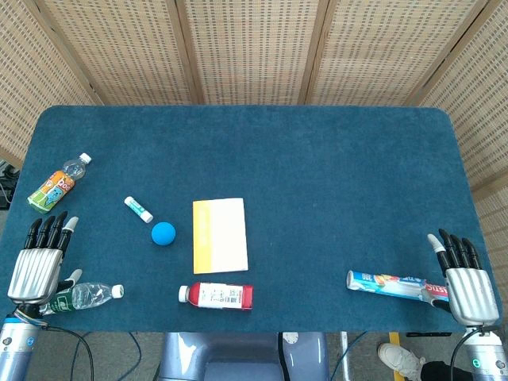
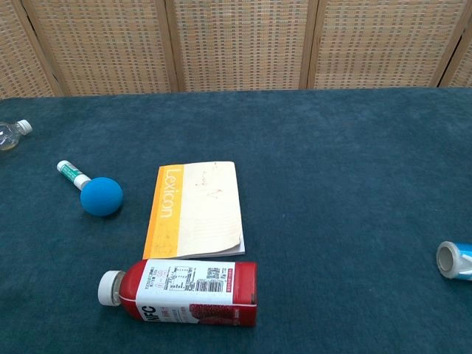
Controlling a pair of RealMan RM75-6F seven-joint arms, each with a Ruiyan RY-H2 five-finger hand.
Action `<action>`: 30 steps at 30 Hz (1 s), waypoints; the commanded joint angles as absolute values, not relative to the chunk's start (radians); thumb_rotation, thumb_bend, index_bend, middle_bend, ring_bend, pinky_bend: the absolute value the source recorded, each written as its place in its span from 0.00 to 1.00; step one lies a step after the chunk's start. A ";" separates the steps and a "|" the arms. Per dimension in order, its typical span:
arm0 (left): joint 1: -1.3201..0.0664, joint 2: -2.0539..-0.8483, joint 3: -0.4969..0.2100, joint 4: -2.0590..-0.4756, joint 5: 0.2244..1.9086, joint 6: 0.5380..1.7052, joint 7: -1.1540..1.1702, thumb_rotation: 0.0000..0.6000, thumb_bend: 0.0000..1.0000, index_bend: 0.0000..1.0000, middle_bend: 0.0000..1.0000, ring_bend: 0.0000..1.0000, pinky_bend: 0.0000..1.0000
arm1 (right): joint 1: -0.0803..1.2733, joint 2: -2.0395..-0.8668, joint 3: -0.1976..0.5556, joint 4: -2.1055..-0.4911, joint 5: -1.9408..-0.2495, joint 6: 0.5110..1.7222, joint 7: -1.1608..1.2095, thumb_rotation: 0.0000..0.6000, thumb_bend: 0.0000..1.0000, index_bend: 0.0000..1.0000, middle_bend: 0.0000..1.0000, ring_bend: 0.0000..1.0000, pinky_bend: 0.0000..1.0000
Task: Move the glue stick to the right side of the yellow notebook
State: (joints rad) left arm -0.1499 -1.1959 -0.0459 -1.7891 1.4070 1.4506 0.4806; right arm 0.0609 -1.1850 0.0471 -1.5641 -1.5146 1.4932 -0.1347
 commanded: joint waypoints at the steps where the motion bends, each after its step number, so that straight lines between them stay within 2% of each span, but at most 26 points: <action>1: -0.150 -1.197 -0.045 -1.788 1.407 1.450 0.482 1.00 0.21 0.00 0.00 0.00 0.00 | 0.061 -1.184 0.047 -1.565 -1.513 1.491 -0.134 1.00 0.00 0.06 0.00 0.00 0.00; 22: -0.168 -1.199 -0.054 -1.777 1.402 1.426 0.462 1.00 0.22 0.00 0.00 0.00 0.00 | 0.060 -1.176 0.050 -1.568 -1.501 1.485 -0.120 1.00 0.00 0.06 0.00 0.00 0.00; 30: -0.248 -1.144 -0.087 -1.722 1.422 1.325 0.386 1.00 0.23 0.00 0.00 0.00 0.00 | 0.063 -1.177 0.050 -1.569 -1.496 1.475 -0.125 1.00 0.00 0.06 0.00 0.00 0.00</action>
State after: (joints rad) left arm -0.2265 -1.1580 -0.0774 -1.7388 1.4136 1.3505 0.4075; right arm 0.0626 -1.1761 0.0503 -1.5687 -1.4957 1.4757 -0.1243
